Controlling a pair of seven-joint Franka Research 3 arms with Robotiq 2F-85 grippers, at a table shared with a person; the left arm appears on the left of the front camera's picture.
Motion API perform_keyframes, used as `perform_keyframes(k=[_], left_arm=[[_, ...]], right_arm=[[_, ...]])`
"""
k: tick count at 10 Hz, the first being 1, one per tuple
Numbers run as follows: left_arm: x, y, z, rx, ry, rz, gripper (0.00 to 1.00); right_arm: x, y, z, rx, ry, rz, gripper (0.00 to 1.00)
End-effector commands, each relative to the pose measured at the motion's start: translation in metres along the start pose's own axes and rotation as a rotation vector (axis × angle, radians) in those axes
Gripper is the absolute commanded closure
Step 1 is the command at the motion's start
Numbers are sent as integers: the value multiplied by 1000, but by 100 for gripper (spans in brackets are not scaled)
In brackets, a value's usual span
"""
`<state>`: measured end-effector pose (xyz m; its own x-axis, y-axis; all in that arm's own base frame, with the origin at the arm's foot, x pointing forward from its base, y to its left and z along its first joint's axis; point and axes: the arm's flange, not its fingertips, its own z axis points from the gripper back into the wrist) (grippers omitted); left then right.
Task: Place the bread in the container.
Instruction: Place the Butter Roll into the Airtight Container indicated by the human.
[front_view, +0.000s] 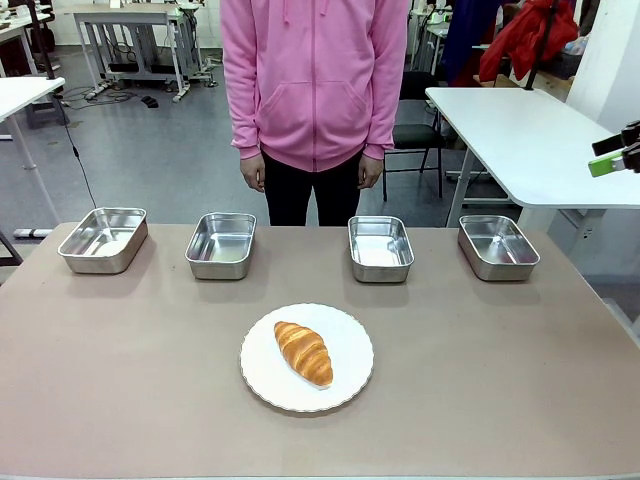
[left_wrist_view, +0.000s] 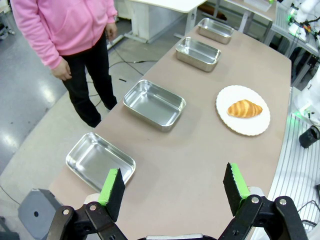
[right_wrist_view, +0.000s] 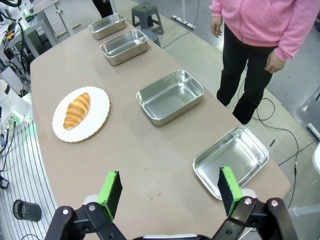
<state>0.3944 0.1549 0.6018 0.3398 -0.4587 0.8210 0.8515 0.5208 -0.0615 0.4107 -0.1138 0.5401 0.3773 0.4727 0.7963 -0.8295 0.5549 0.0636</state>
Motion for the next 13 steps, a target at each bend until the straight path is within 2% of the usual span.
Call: perform_keyframes(k=[1, 13], left_arm=[[0, -1, 1, 0, -3, -2, 0], [0, -1, 1, 0, -3, -2, 0]], right_arm=[[2, 1, 0, 2, -5, 5, 0], [2, 1, 0, 2, -5, 5, 0]])
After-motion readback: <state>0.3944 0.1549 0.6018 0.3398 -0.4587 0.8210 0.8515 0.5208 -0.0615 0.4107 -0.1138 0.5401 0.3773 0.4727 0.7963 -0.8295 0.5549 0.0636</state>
